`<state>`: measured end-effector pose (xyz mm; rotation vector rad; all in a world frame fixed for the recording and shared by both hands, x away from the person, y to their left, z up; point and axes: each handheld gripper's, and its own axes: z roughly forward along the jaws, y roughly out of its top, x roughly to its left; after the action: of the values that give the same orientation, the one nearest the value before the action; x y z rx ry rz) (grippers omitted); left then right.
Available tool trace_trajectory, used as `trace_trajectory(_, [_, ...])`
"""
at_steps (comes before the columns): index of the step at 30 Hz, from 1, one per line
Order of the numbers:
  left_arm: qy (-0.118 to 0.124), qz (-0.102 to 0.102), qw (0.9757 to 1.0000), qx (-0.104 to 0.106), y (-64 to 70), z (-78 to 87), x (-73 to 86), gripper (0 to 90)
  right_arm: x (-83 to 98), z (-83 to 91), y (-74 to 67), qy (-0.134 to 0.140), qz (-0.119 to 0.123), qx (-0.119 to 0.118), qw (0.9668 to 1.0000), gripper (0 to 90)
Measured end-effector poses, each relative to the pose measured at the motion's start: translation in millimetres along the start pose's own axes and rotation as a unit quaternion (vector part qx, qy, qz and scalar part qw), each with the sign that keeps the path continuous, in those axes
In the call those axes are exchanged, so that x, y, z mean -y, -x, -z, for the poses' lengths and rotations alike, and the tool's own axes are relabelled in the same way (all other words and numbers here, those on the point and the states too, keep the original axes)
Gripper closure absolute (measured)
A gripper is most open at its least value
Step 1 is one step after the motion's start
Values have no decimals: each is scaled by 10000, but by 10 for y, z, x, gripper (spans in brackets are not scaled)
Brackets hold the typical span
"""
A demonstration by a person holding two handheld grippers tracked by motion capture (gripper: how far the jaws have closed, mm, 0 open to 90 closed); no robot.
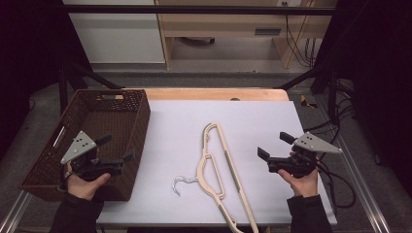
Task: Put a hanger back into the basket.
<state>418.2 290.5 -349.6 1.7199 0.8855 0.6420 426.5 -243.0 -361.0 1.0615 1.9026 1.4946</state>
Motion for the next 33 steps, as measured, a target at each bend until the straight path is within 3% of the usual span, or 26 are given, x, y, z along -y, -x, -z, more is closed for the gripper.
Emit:
trace_trajectory(9, [43,37,10000,0,-3,21,-2,36,-6,-8,-12,-99,-13,29,9999,46])
trace_trajectory(16, [3,17,10000,12,7,9,6,36,-63,-13,-79,-236,119,29,9996,55])
trace_trajectory(19, [-3,1,10000,24,22,4,5,37,-103,-33,-141,-353,186,38,9992,56])
trace_trajectory(26, [-30,-23,10000,73,60,-16,4,37,-190,-121,-322,-515,297,-211,9980,63])
trace_trajectory(27, [-25,-35,9999,99,76,-22,2,37,-230,-177,-406,-634,361,-265,9970,62])
trace_trajectory(33, [-40,-57,9999,127,104,-41,5,37,-325,-331,-588,-1008,530,-338,9929,67])
